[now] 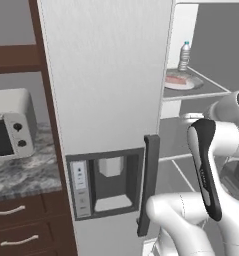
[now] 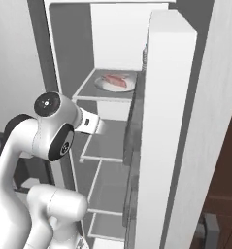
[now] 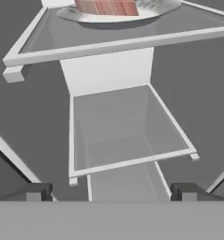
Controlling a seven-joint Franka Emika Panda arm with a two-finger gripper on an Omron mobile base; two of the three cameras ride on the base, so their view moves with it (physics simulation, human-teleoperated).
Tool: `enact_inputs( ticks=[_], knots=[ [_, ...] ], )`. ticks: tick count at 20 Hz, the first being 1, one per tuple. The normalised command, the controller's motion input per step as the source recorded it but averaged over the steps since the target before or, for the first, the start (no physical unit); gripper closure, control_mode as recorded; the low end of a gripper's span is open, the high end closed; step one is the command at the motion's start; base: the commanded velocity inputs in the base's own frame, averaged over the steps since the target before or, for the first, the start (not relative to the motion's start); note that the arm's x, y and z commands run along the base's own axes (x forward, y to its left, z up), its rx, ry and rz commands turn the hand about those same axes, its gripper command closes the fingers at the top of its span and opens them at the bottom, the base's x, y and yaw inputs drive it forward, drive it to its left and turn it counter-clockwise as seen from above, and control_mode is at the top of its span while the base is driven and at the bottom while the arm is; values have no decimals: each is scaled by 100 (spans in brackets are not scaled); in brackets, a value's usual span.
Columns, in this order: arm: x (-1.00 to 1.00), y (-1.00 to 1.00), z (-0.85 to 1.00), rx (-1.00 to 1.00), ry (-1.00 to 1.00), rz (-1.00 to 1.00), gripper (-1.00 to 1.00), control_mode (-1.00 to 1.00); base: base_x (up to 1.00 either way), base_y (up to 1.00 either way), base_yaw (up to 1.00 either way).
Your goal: Retrieve the steak from the fridge and place it on the saucepan with marinade on the stove.
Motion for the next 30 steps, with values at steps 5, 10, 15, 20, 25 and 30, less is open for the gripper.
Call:
enact_inputs(
  ticks=[5, 10, 15, 20, 25, 30],
  knots=[
    [0, 0, 0, 0, 0, 0, -100, 100, 85, -38, 29],
    [0, 0, 0, 0, 0, 0, -100, 100, 46, -23, 15],
    [0, 0, 0, 0, 0, 0, -100, 100, 23, -4, 1],
    [13, -10, 17, 1, 6, 0, -100, -100, 0, 0, 0],
    [0, -44, 44, 1, 0, 3, -100, -100, 0, 0, 0],
    [3, -11, 36, 0, 0, 1, -100, -100, 0, 0, 0]
  ],
)
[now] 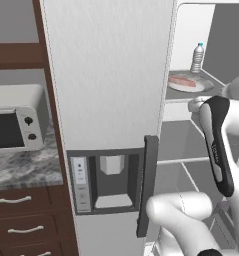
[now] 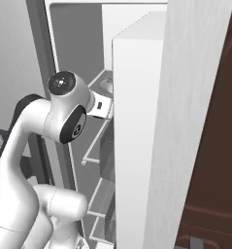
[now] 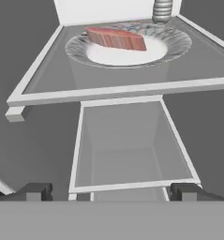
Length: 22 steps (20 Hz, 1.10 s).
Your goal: Retrieve the steak from the fridge and place it on the saucepan with marinade on the stove.
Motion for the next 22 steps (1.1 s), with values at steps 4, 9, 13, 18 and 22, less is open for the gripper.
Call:
enact_inputs(
  ticks=[4, 9, 13, 18, 22],
  knots=[
    [17, -1, 27, -6, 0, 0, -100, -100, 0, 0, 0],
    [28, -1, 2, -13, 0, 5, -100, -100, 0, 0, 0],
    [39, -8, 0, -8, -3, 17, -100, -100, 0, 0, 0],
    [31, -5, 0, 0, -1, 16, -100, -100, 0, 0, 0],
    [31, -2, 0, 0, 0, 3, -100, -100, 0, 0, 0]
  ],
)
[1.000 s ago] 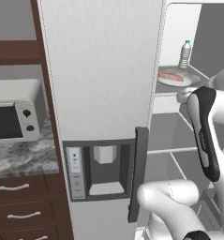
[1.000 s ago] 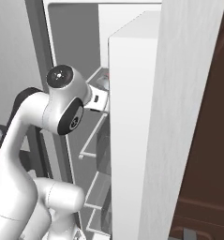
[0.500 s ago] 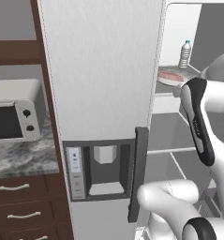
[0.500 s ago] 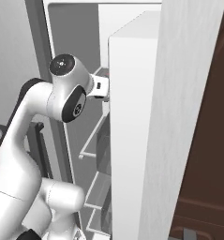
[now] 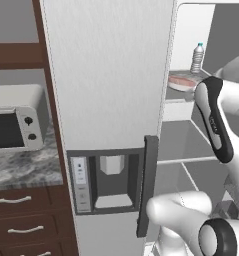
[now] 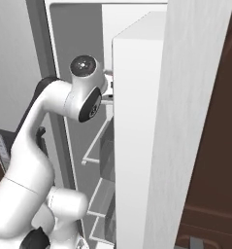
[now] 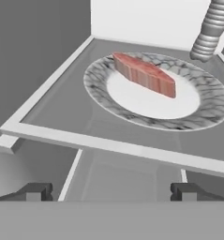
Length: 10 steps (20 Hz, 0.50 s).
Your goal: Retrieve the steak from the fridge and place it on the saucepan with marinade on the stove.
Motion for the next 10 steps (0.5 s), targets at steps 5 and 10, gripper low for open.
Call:
enact_inputs(
  ticks=[5, 10],
  knots=[
    [41, -8, 0, 0, 2, 0, -100, -100, 0, 0, 0],
    [49, -12, 0, 0, 2, 0, -100, -100, 0, 0, 0]
  ],
)
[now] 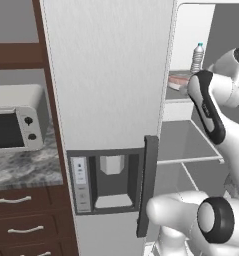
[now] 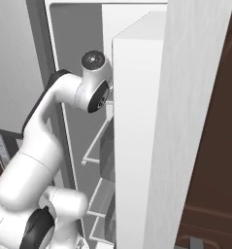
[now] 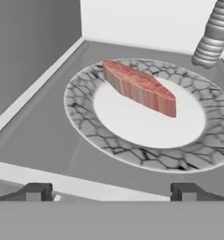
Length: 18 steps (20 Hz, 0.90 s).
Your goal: Retrieve the steak from the fridge and place it on the saucepan with marinade on the stove.
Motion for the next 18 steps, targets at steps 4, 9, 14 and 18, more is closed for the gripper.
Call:
enact_inputs(
  ticks=[4, 9, 14, 18],
  knots=[
    [43, -23, 2, 0, 2, 0, -100, -100, 0, 0, 0],
    [39, -23, 1, 0, 1, 5, -100, -100, 0, 0, 0],
    [41, -22, 0, 0, 0, 10, -100, -100, 0, 0, 0],
    [44, -15, 0, 0, 1, 12, -100, -100, 0, 0, 0]
  ],
)
